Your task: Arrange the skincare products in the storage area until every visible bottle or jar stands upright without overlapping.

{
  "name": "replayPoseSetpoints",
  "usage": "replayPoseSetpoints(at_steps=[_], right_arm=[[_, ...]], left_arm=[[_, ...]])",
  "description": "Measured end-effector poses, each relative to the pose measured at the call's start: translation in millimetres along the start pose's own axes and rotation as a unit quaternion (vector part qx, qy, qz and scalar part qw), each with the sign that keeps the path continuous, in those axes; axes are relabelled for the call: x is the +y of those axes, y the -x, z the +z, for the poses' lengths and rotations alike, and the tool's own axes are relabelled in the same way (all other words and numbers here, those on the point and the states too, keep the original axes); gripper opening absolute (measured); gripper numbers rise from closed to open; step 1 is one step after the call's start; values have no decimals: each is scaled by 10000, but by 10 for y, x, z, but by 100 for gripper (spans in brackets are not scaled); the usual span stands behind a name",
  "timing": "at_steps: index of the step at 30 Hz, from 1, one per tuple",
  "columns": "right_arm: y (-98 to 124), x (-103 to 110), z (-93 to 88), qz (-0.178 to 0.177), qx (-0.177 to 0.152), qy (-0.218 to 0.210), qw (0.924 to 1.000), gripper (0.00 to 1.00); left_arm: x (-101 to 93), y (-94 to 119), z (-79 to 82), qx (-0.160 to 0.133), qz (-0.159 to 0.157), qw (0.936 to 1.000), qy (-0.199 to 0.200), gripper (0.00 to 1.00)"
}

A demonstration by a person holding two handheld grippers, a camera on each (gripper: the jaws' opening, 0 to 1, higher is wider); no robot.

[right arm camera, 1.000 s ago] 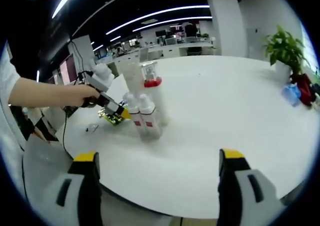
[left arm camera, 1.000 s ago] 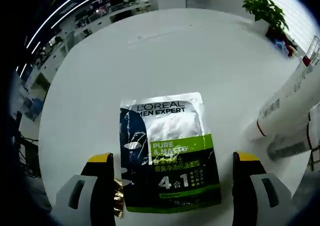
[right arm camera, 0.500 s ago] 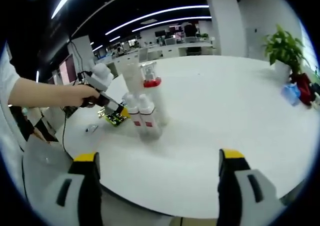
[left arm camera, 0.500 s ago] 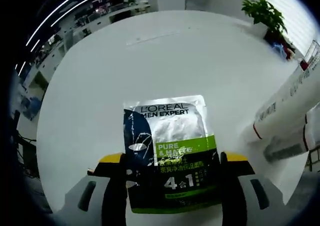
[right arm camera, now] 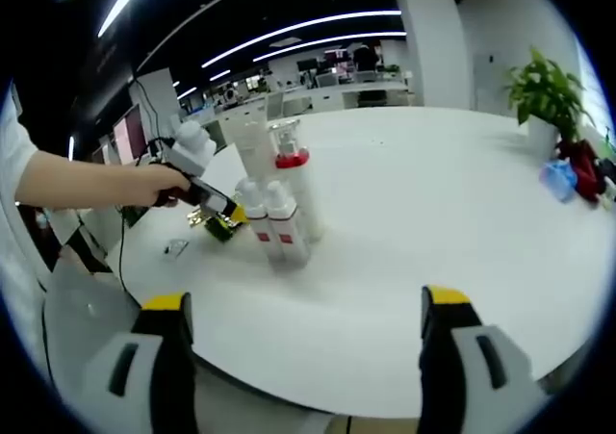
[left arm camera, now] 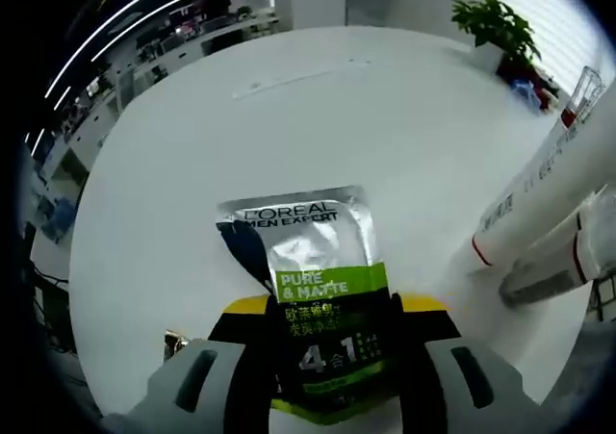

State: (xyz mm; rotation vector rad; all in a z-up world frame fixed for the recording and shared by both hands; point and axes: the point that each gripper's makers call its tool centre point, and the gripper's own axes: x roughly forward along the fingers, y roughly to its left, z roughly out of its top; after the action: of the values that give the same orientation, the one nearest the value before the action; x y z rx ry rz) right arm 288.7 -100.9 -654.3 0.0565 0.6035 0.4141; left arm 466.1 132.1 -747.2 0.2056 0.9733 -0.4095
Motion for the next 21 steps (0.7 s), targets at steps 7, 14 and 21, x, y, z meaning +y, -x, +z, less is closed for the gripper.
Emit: replayPoseSetpoints(at_steps=[7,14,21], right_arm=[[7,-6,11,-12,-16,4,10000,99],[23,11,37,-7,-35,45,10000,99],[21,56,63,46,-57,102,9999,99]], left_arm=[[-10,29,23,-215,-225,9990,332,23],[-11,109,-28,-325,-192,9986,367,19],[-33,271,-109,-573,-273,9967,508,18]])
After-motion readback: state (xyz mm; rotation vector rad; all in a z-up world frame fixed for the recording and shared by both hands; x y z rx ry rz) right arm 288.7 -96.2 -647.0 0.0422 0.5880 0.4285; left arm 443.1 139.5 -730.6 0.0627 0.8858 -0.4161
